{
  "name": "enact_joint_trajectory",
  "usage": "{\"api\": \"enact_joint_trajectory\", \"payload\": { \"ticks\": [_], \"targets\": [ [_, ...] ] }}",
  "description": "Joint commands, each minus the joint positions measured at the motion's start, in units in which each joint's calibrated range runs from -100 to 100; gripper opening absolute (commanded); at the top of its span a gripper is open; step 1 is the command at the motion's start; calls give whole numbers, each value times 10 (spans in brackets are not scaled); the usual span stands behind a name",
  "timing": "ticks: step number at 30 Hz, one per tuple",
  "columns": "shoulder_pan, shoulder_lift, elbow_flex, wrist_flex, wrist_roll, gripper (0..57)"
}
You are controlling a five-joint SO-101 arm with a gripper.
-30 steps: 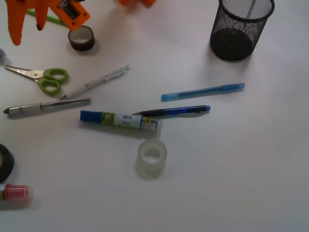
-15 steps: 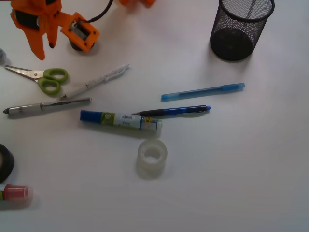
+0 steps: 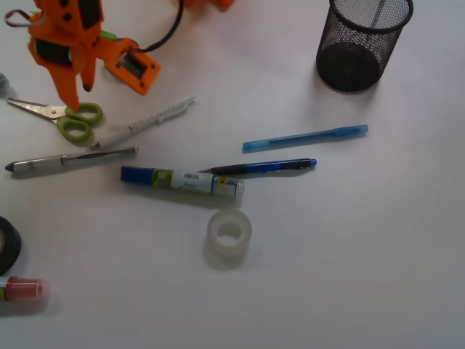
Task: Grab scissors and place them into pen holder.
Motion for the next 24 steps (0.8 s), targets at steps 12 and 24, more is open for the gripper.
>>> {"api": "enact_joint_trajectory", "payload": {
  "ticks": [12, 24],
  "targets": [
    [14, 71, -62, -4, -7, 141],
    [16, 82, -84, 3, -7, 141]
  ]
}}
